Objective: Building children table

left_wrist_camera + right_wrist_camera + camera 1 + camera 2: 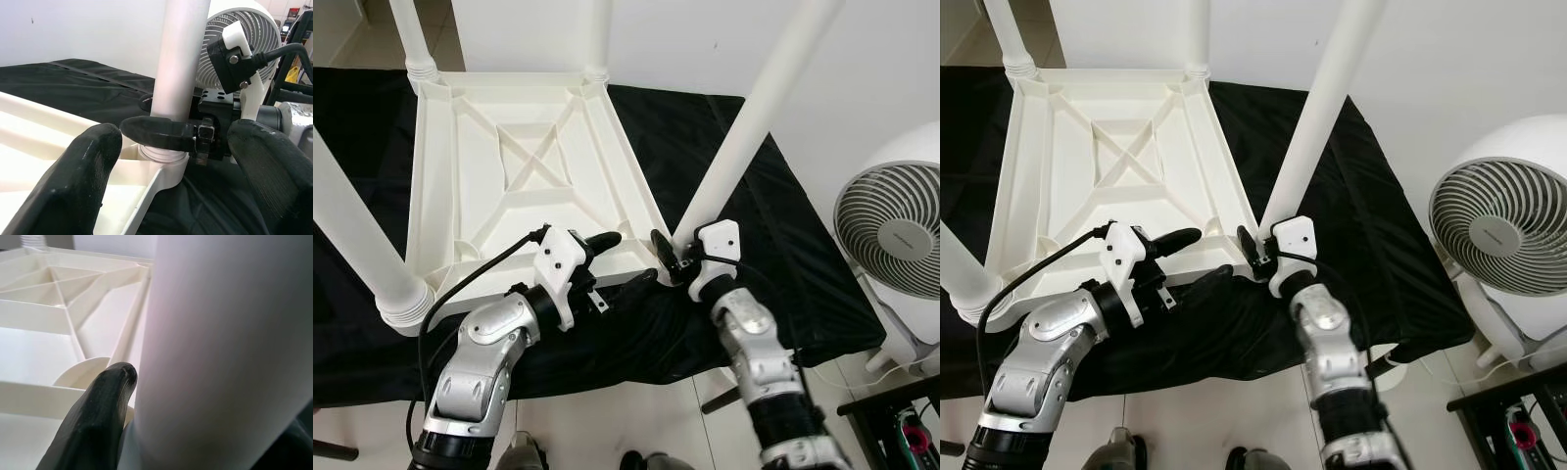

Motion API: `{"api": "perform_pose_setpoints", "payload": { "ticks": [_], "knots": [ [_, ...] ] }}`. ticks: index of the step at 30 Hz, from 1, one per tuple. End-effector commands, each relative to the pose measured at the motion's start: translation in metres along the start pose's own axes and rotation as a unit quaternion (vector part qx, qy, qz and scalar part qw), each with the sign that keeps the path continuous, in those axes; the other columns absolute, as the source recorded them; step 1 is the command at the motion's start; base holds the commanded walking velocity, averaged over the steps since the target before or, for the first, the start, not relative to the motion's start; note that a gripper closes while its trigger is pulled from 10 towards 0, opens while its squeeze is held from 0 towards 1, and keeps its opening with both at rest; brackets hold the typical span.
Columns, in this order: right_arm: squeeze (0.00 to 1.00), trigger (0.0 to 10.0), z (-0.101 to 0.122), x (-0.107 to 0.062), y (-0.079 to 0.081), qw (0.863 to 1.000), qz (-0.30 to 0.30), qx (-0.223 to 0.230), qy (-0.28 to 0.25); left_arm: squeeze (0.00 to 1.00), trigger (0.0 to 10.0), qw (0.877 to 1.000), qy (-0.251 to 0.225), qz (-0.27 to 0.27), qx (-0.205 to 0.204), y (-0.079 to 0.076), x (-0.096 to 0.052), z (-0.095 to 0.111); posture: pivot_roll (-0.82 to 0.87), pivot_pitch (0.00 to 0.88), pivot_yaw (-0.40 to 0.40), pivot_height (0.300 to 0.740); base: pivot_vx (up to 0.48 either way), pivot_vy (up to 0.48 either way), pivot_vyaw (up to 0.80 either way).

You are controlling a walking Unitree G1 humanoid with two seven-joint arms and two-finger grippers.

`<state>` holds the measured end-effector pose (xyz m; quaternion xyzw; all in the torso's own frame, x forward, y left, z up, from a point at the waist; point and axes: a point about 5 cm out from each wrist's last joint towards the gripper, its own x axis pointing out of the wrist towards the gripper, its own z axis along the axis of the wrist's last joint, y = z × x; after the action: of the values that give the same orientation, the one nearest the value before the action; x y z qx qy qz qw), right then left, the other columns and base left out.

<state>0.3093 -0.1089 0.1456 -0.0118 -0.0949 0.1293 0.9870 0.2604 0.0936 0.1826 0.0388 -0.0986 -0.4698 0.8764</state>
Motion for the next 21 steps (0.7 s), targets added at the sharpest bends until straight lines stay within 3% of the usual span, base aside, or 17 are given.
{"api": "perform_pose_setpoints", "payload": {
  "ticks": [1, 6, 11, 12, 21],
  "knots": [
    [0.00, 10.0, -0.019, -0.011, -0.007, 0.997, -0.058, -0.002, 0.055, 0.00, 10.0, 1.000, -0.005, 0.013, -0.005, -0.001, 0.002, 0.002, 0.10, 0.126, -0.112, 0.740, 0.000, 0.000, 0.00],
    [0.00, 10.0, -0.021, -0.014, 0.003, 0.993, -0.092, -0.007, 0.073, 0.00, 10.0, 1.000, -0.010, 0.008, -0.006, -0.001, 0.004, 0.003, 0.10, 0.120, -0.112, 0.740, 0.000, 0.000, 0.00],
    [0.00, 10.0, -0.016, -0.016, -0.001, 0.993, -0.100, -0.001, 0.068, 0.00, 10.0, 1.000, -0.012, 0.005, -0.005, 0.000, 0.006, 0.004, 0.09, 0.108, -0.114, 0.740, 0.000, 0.000, 0.00],
    [1.00, 10.0, -0.013, -0.015, -0.002, 0.995, -0.083, 0.001, 0.057, 0.00, 10.0, 1.000, -0.012, 0.005, -0.005, 0.000, 0.006, 0.004, 0.09, 0.103, -0.116, 0.740, 0.000, 0.000, 0.00],
    [1.00, 10.0, -0.001, -0.015, -0.005, 0.999, 0.014, 0.034, 0.027, 0.00, 10.0, 1.000, -0.015, 0.005, -0.006, 0.000, 0.007, 0.004, 0.10, 0.084, -0.122, 0.740, 0.000, 0.000, 0.00]
  ]
}}
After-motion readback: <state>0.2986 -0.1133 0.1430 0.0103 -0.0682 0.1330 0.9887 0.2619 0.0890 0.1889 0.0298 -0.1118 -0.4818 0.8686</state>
